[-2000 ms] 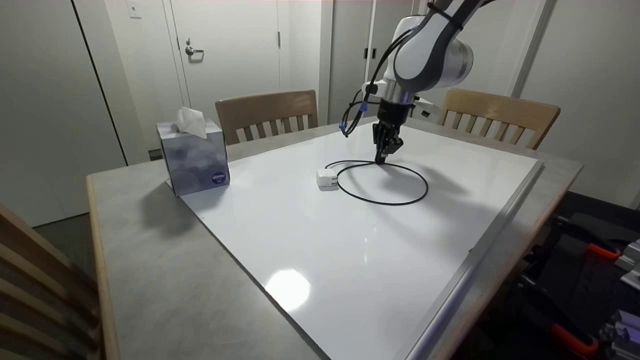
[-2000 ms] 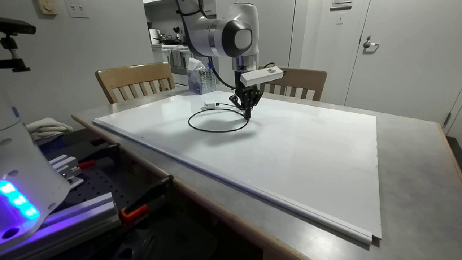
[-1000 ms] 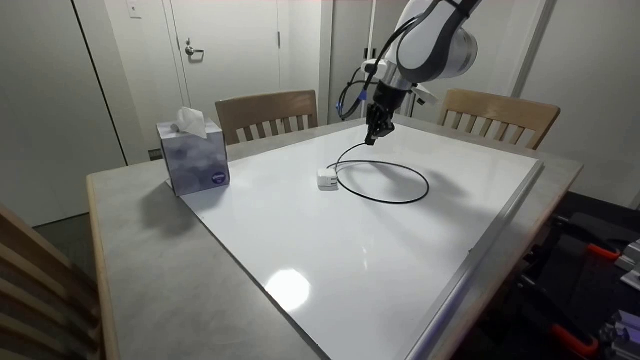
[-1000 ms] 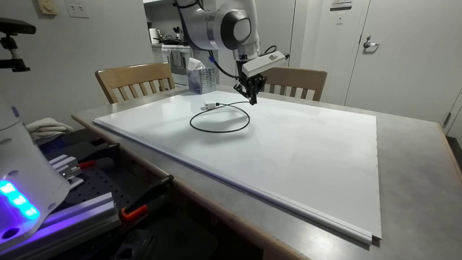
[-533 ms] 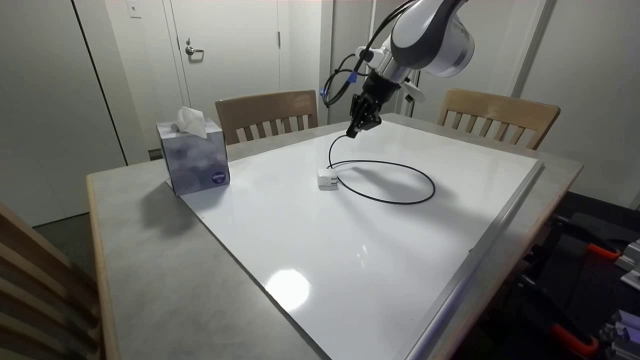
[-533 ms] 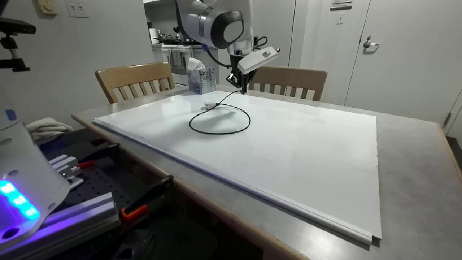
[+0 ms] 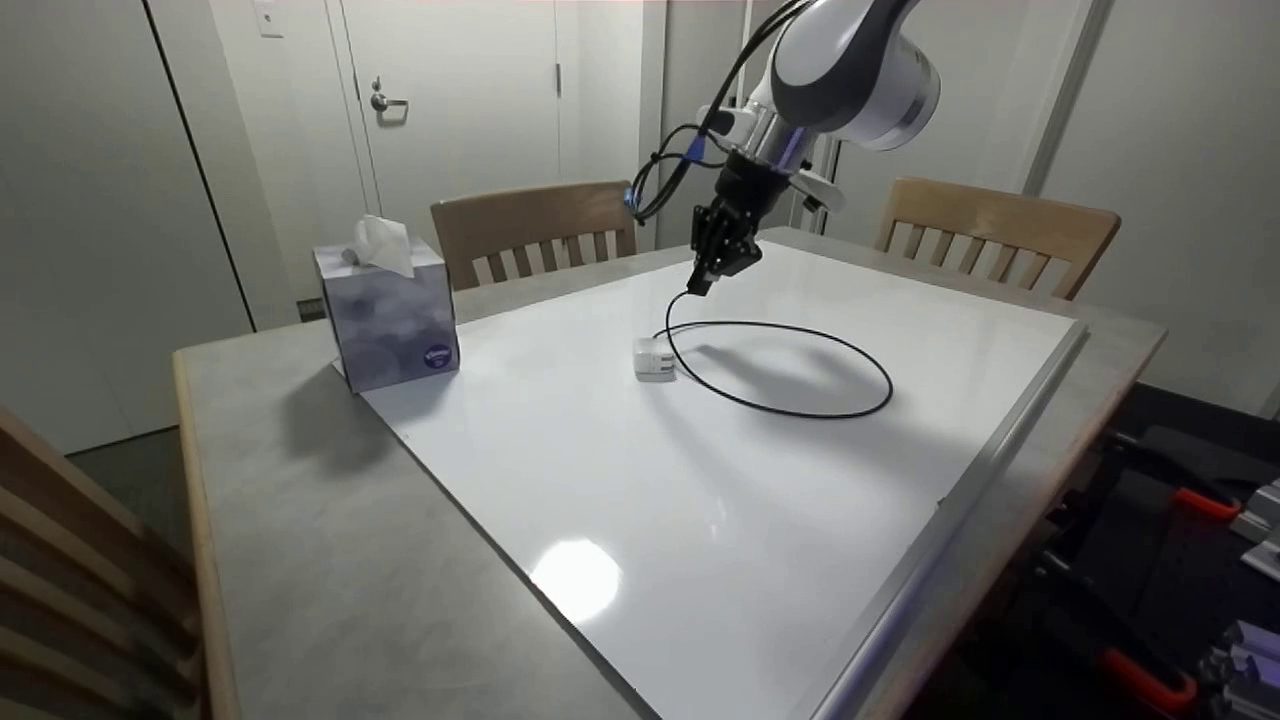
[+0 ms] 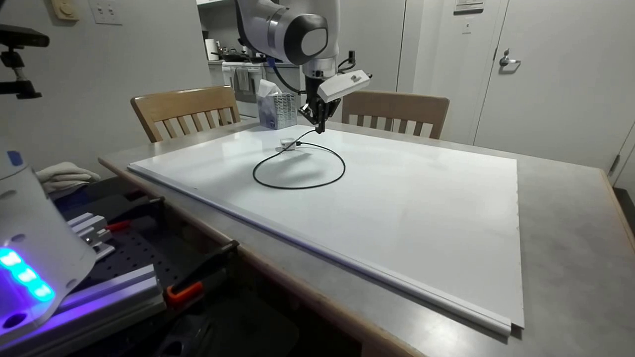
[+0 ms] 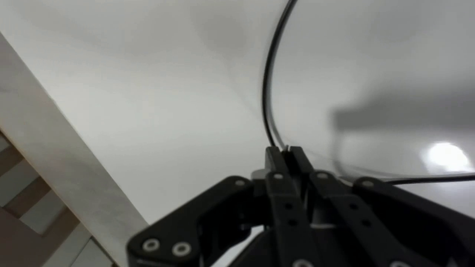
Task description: Unwrap the charger cable
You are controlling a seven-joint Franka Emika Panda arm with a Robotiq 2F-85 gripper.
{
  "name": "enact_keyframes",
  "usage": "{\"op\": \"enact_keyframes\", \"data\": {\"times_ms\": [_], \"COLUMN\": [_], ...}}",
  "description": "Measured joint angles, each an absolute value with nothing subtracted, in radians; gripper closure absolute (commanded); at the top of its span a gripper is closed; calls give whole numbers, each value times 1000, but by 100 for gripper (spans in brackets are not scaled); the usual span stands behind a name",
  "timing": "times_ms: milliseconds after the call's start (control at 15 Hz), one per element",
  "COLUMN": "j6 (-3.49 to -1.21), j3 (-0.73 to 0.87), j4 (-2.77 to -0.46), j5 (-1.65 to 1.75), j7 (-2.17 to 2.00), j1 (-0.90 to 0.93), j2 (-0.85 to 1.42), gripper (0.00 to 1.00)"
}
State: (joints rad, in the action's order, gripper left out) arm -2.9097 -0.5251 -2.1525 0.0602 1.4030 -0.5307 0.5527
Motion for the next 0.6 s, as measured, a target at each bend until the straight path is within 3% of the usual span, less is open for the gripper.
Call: {"op": "enact_keyframes", "data": {"times_ms": [600], "j6": [-2748], "j3": [-561], "j4": [-2147], "j5": [-109], "j7": [1685], "j1": [-529], "j2": [528], "gripper": [98]}}
